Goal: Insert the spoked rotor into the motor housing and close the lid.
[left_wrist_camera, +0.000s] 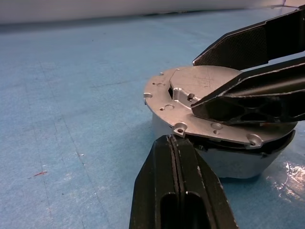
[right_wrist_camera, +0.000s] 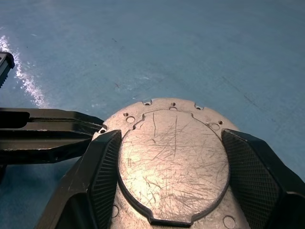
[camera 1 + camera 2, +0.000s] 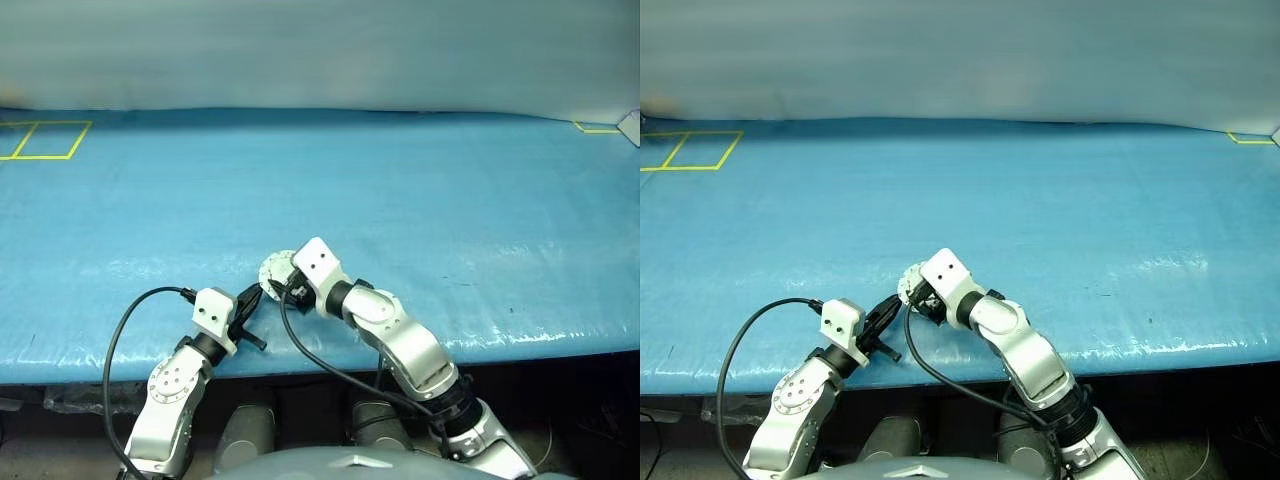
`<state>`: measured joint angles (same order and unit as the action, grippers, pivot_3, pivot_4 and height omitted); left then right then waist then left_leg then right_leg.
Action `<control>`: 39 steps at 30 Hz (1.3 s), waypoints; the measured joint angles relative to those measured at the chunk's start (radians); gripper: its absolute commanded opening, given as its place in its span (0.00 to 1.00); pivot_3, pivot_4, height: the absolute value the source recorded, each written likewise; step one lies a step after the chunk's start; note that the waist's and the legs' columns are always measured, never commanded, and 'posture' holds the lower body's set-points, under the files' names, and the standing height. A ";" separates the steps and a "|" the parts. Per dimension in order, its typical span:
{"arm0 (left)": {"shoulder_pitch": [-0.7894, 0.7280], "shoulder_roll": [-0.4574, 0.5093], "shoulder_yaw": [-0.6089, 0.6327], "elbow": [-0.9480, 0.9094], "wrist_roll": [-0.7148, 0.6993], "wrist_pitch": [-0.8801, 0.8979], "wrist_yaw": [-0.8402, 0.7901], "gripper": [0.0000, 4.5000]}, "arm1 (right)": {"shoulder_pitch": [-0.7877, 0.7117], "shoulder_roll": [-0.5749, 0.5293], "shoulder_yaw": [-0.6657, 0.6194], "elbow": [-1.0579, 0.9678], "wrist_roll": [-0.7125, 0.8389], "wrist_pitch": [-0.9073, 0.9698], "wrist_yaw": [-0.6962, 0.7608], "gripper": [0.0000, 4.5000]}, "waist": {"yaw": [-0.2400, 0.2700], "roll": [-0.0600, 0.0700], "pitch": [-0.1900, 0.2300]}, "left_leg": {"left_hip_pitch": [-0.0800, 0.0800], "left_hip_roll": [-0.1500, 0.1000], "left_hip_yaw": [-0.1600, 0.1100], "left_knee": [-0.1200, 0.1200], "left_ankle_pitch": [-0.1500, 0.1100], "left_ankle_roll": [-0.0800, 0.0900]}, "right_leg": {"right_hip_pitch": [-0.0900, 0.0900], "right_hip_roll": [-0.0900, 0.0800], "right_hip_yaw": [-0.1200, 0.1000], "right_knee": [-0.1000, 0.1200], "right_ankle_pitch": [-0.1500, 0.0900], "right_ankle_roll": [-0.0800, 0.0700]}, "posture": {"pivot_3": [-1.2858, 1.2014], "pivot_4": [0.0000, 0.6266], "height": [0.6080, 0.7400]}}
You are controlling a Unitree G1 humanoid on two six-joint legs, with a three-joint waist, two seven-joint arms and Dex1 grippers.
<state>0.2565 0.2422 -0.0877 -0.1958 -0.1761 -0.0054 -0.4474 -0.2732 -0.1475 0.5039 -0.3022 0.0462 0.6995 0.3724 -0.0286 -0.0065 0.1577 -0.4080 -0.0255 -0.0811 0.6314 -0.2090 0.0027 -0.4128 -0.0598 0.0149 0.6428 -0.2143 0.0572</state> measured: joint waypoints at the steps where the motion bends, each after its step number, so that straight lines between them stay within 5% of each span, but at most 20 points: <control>1: 0.000 0.000 0.000 0.000 0.000 0.000 0.000 0.00 | -0.007 -0.005 0.000 -0.002 0.001 0.007 0.011 0.67 | 0.000 0.000 0.000 | 0.000 0.000 0.000 0.000 0.000 0.000 | 0.000 0.000 0.000 0.000 0.000 0.000 | 0.52 0.24 1.00; 18: 0.003 -0.004 0.000 0.000 -0.003 0.018 -0.011 0.00 | -0.141 0.002 -0.079 0.073 0.118 0.182 0.149 0.67 | -0.001 0.000 0.000 | 0.000 0.000 -0.001 0.000 0.000 0.000 | 0.000 0.000 0.000 0.000 0.000 0.000 | 0.52 0.24 1.00; 39: 0.004 -0.015 -0.004 0.000 -0.003 0.026 -0.012 0.00 | -0.286 -0.169 -0.003 0.208 0.061 -0.106 0.405 0.67 | -0.002 0.000 0.000 | 0.000 0.000 0.000 0.000 0.000 0.000 | 0.000 0.000 -0.001 0.000 0.000 0.000 | 0.52 0.24 1.00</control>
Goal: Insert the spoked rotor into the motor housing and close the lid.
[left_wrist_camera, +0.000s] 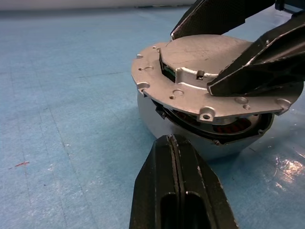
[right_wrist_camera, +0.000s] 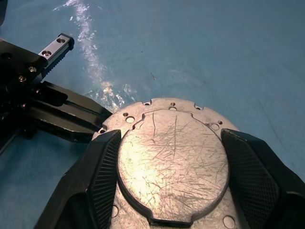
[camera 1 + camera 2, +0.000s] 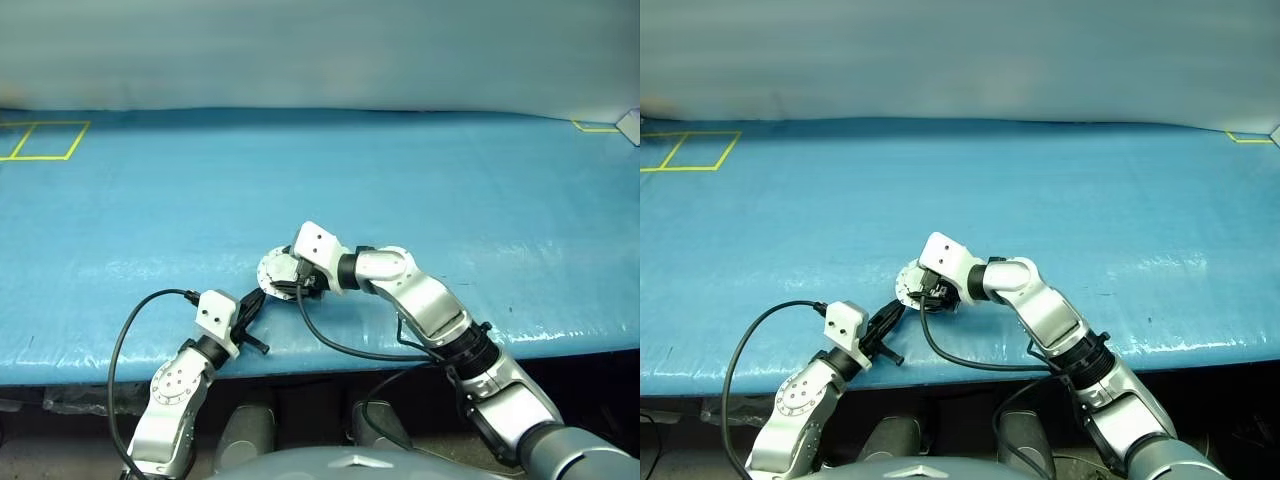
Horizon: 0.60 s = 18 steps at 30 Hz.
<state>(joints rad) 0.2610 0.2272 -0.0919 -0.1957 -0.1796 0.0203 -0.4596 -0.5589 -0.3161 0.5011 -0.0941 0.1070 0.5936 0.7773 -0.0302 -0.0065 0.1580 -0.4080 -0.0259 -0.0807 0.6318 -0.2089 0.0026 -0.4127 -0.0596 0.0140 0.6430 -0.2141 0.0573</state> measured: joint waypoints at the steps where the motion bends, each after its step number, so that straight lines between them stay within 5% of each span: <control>1: 0.000 -0.001 -0.003 0.000 0.000 0.000 0.000 0.00 | -0.010 -0.003 -0.001 0.020 0.000 -0.009 0.015 0.67 | 0.000 0.000 0.000 | 0.000 0.000 0.000 0.000 0.000 0.000 | 0.000 0.000 0.000 0.000 0.000 0.000 | 0.52 0.24 1.00; 18: 0.002 -0.008 -0.005 0.000 0.000 0.000 0.000 0.00 | -0.051 0.013 -0.014 0.198 -0.020 -0.133 0.116 0.67 | 0.003 0.000 0.000 | 0.000 0.000 0.000 0.000 0.000 0.000 | 0.000 0.000 0.000 0.000 0.002 -0.002 | 0.52 0.24 1.00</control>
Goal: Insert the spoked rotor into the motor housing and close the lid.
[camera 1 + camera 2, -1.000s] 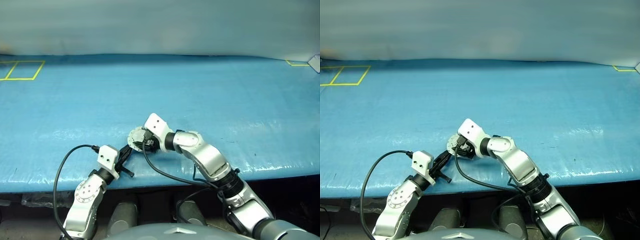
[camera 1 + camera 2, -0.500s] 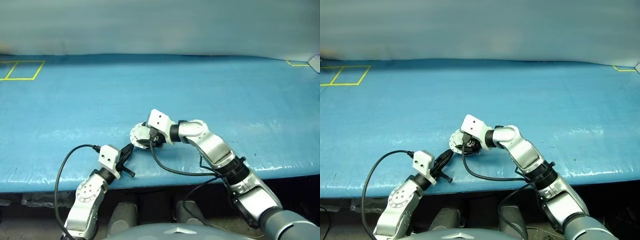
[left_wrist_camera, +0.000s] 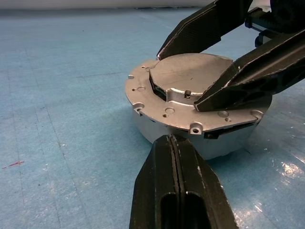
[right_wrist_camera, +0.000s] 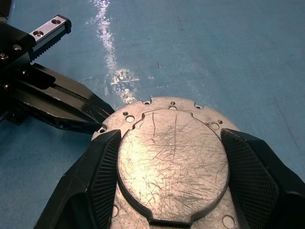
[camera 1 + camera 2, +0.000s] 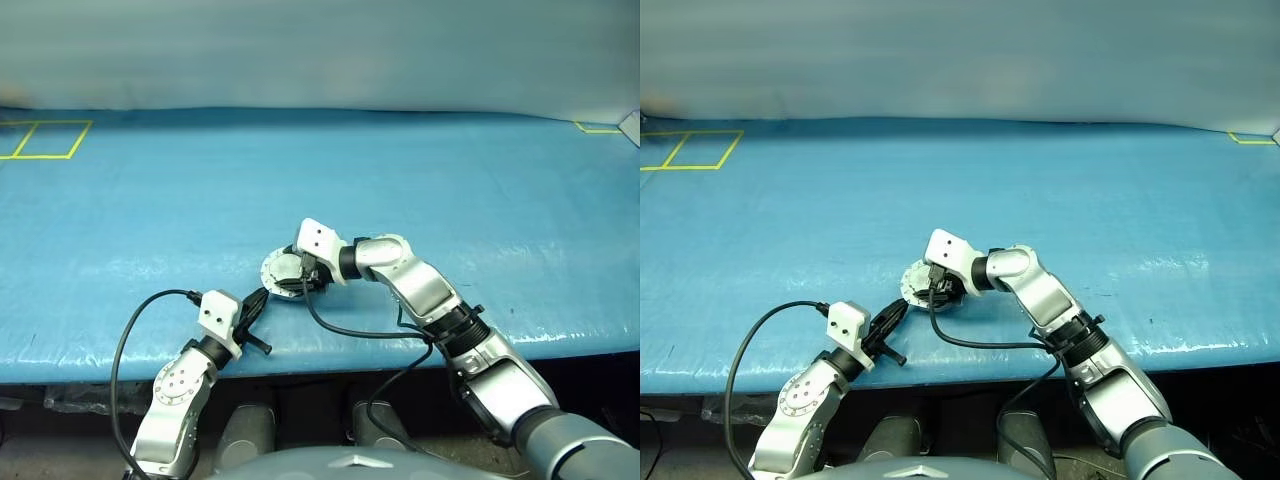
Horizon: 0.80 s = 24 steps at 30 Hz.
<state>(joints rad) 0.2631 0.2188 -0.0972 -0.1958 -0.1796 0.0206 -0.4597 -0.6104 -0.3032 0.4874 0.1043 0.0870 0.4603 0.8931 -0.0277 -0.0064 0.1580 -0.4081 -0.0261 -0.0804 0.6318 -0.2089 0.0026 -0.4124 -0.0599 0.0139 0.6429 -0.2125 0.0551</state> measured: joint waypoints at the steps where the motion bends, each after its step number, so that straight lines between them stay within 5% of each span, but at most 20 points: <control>1: 0.000 0.000 0.000 0.000 0.000 0.000 0.000 0.00 | 0.000 -0.001 -0.001 0.005 0.000 -0.005 0.005 0.67 | 0.000 0.000 0.000 | 0.000 0.000 0.000 0.000 0.000 0.000 | 0.000 0.000 0.000 0.000 0.000 0.000 | 0.52 0.24 1.00; 24: 0.009 -0.014 -0.002 0.000 0.001 0.000 0.001 0.00 | -0.020 -0.020 -0.017 0.130 -0.011 -0.195 0.159 0.67 | 0.001 0.000 0.000 | 0.000 0.000 0.001 0.000 0.000 0.000 | 0.000 0.000 0.000 0.000 0.001 0.000 | 0.52 0.24 1.00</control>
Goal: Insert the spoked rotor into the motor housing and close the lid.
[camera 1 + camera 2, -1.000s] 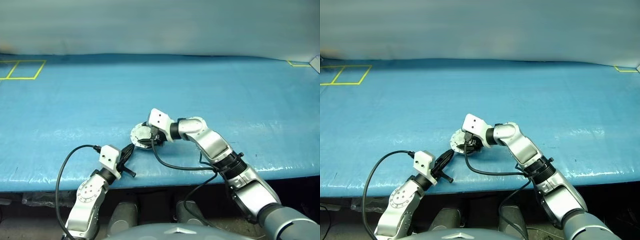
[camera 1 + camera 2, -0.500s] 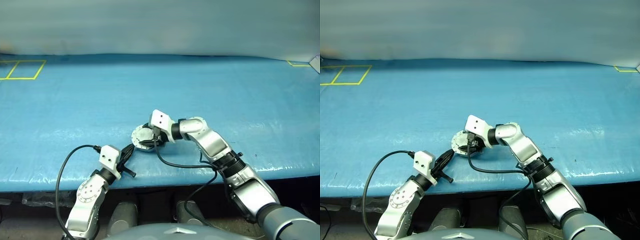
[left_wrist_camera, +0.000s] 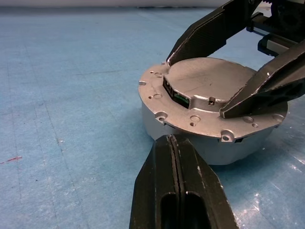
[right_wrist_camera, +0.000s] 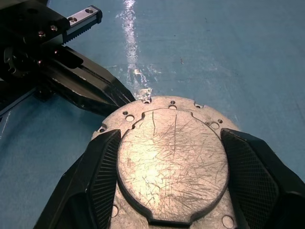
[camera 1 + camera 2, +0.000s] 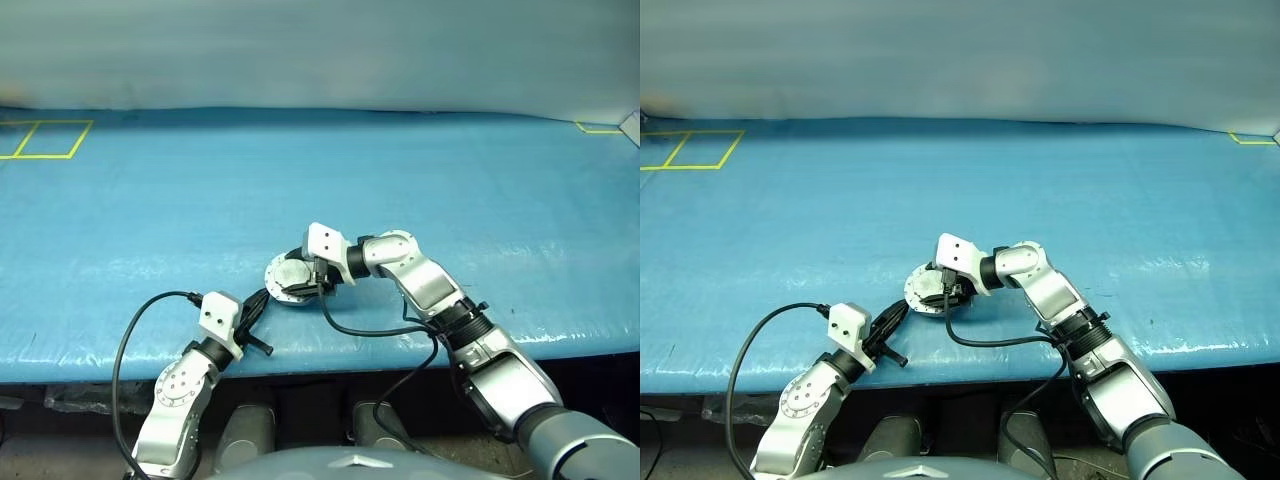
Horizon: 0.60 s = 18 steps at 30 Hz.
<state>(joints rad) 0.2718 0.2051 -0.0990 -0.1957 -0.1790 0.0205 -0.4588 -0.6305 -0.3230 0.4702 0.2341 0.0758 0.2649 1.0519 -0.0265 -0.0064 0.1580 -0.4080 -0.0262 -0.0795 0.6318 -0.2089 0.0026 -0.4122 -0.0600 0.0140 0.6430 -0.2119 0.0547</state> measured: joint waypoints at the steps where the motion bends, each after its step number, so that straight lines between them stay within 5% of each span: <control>1: 0.000 0.000 0.000 0.000 0.000 0.000 0.000 0.00 | -0.003 0.003 -0.003 0.006 0.001 0.000 0.004 0.67 | 0.000 0.000 0.000 | 0.000 0.000 0.000 0.000 0.000 0.000 | 0.000 0.000 0.000 0.000 0.000 0.000 | 0.52 0.24 1.00; 18: -0.005 -0.004 -0.009 0.000 0.000 0.000 0.000 0.00 | 0.019 0.172 -0.108 0.045 0.015 0.141 -0.218 0.67 | -0.004 0.000 0.000 | 0.001 0.000 0.000 0.000 0.001 -0.001 | 0.000 0.001 0.000 0.001 0.001 -0.002 | 0.52 0.24 1.00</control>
<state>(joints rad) 0.2667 0.2014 -0.1082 -0.1957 -0.1790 0.0206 -0.4592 -0.6115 -0.1514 0.3627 0.2786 0.0905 0.4059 0.8340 -0.0307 -0.0063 0.1580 -0.4074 -0.0263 -0.0793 0.6318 -0.2082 0.0013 -0.4127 -0.0589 0.0142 0.6441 -0.2107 0.0524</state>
